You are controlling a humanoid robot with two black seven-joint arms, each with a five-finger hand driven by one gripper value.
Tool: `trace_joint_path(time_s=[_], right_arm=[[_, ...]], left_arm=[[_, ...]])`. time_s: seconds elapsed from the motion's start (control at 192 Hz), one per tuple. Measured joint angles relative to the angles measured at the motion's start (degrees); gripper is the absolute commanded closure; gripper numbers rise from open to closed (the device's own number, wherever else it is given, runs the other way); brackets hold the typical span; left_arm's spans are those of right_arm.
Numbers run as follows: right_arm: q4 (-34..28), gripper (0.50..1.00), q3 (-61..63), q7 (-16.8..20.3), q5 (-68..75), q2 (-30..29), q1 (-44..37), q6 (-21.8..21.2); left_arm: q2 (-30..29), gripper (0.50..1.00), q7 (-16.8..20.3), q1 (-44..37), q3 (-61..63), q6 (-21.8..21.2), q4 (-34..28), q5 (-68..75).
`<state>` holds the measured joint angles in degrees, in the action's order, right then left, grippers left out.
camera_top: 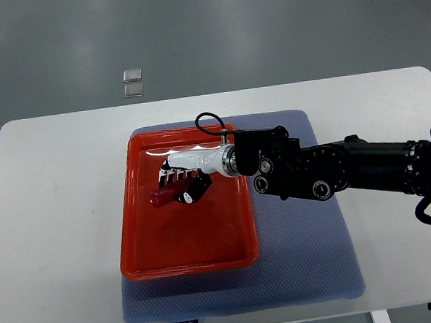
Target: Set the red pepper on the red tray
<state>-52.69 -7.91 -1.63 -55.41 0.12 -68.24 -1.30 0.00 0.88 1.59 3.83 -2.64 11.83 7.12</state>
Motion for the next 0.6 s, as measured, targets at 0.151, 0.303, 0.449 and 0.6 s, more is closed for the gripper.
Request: trace_joint_path(time_s=[0.151, 0.303, 0.449, 0.6], right_arm=[[0.12, 0.718, 0.0, -0.49, 0.21, -0.01, 0.58, 0.14], [0.13, 0.673, 0.03, -0.57, 0.29, 0.07, 0.65, 0.12], [0.12, 0.65, 0.5, -0.57, 0.49, 0.66, 0.24, -0.06], [0.03, 0.65, 2.6, -1.14, 0.87, 2.27, -0.53, -0.09]], left_arm=[[0.0, 0.5, -0.04, 0.0, -0.04, 0.0, 0.03, 0.0], [0.0, 0.5, -0.04, 0.0, -0.05, 0.0, -0.02, 0.0], [0.0, 0.5, -0.04, 0.0, 0.02, 0.0, -0.05, 0.0], [0.0, 0.5, -0.01, 0.0, 0.0, 0.0, -0.06, 0.0]])
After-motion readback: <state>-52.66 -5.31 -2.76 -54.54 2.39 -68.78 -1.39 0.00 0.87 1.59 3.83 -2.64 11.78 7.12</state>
